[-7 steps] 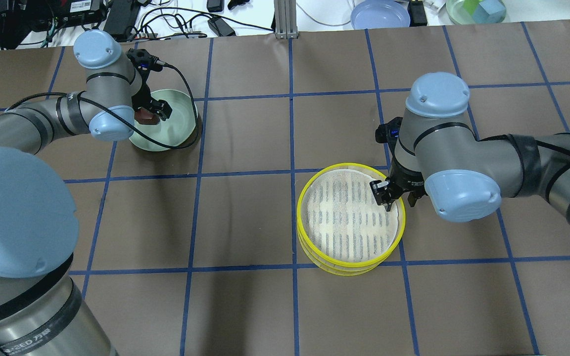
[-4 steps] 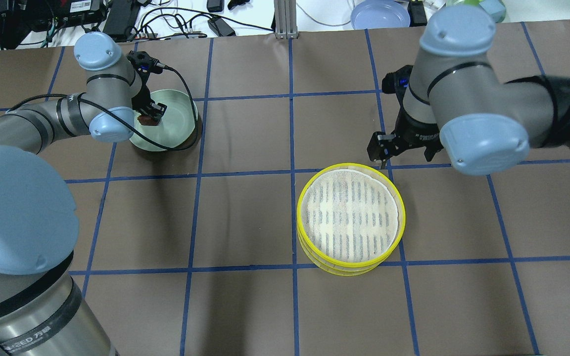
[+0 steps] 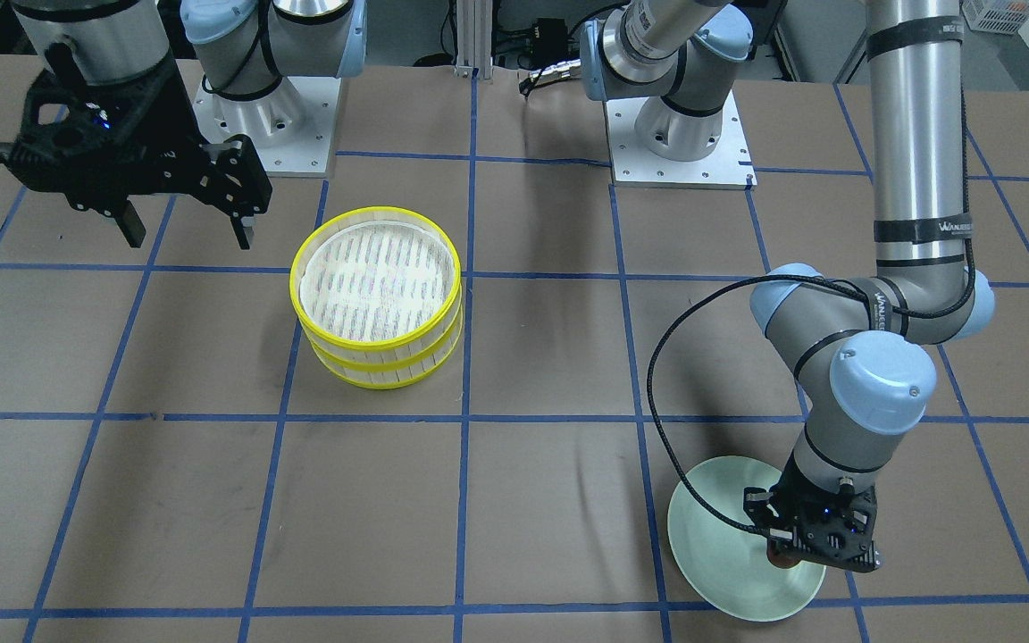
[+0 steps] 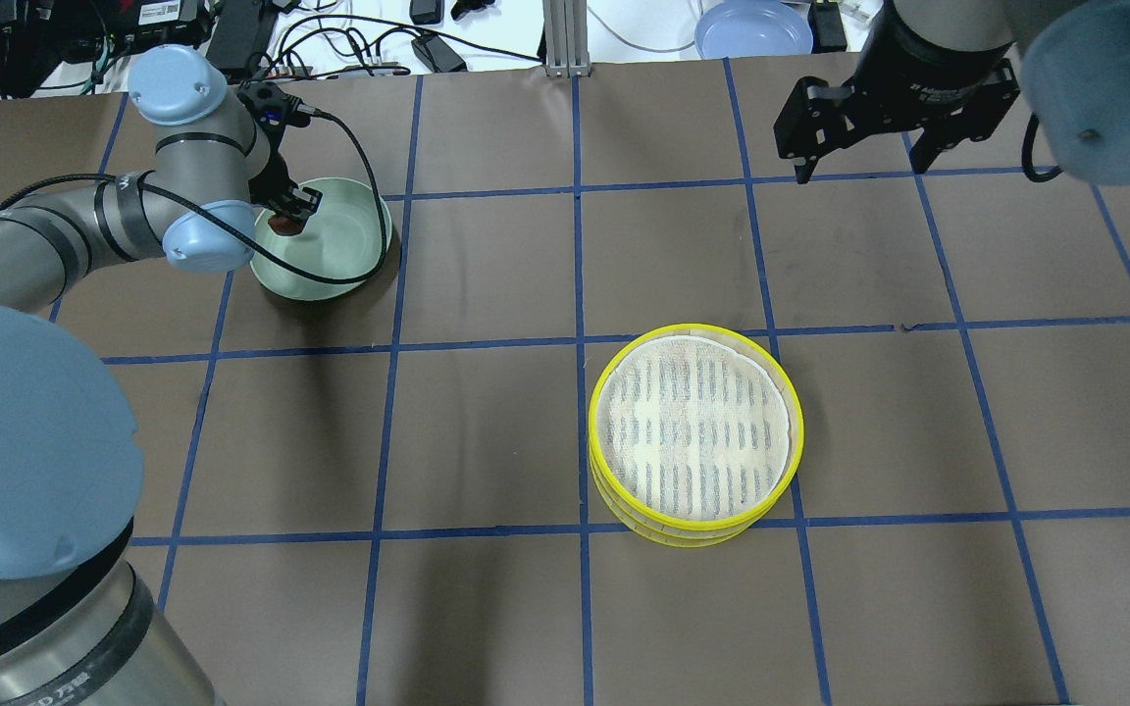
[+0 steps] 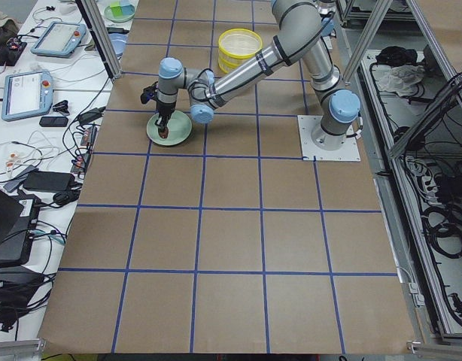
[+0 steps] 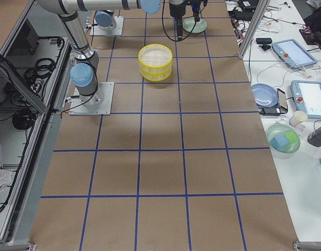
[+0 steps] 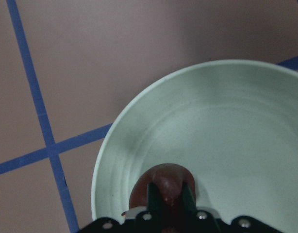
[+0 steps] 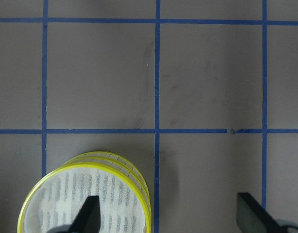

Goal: Stack buns with steamer

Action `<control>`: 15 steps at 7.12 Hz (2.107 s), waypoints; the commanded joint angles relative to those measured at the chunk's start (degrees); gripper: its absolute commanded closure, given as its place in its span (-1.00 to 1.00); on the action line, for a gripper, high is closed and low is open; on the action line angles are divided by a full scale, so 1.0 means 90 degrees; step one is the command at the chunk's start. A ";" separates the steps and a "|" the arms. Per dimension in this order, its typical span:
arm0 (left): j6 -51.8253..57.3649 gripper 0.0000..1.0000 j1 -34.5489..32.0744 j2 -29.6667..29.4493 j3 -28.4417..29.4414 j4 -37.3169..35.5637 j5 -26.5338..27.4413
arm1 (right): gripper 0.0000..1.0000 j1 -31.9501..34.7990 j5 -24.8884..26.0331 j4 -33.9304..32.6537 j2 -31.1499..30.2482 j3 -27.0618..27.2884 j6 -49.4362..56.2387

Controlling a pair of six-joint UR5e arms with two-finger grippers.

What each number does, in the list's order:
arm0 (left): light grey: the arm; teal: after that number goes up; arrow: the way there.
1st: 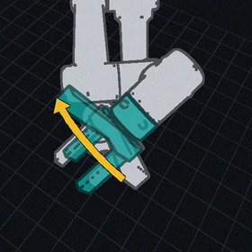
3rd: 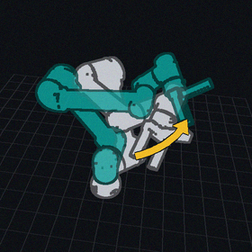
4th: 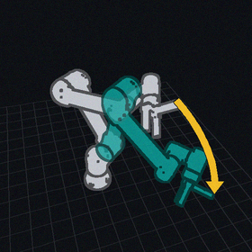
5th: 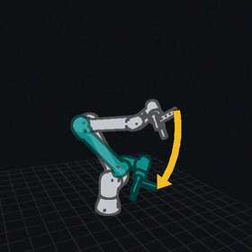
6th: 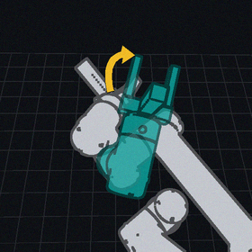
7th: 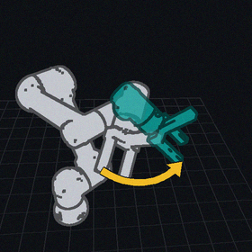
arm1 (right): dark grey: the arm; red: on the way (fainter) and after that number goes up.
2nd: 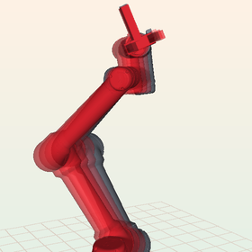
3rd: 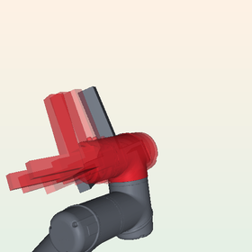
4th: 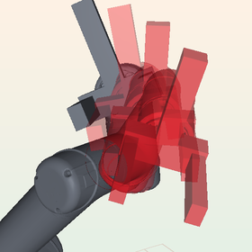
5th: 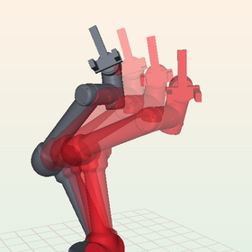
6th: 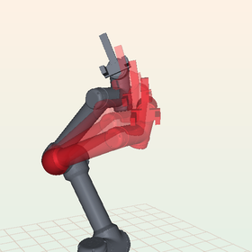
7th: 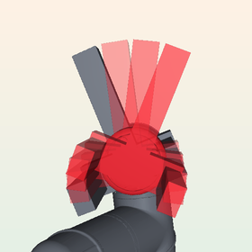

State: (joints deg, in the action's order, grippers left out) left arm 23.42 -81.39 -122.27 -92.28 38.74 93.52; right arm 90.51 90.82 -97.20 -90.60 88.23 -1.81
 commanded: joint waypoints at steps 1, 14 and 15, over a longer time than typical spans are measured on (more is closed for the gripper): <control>-0.1375 1.00 -0.0562 0.0565 0.0049 0.0673 -0.0155 | -1.00 -0.0086 -0.0091 -0.0049 -0.0138 -0.0058 -0.0238; -0.8099 -0.97 -0.4013 0.1848 -0.0791 0.2444 -0.2676 | -1.00 -0.0086 -0.0071 -0.0186 -0.0128 -0.0019 -0.0229; -0.8187 -1.00 -0.4004 0.1867 -0.0791 0.2444 -0.2898 | -1.00 -0.0086 -0.0071 -0.0186 -0.0128 -0.0019 -0.0229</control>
State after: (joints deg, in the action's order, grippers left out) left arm -49.37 -117.31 -105.57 -99.25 60.72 68.90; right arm 89.74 90.18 -98.88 -91.76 88.03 -3.87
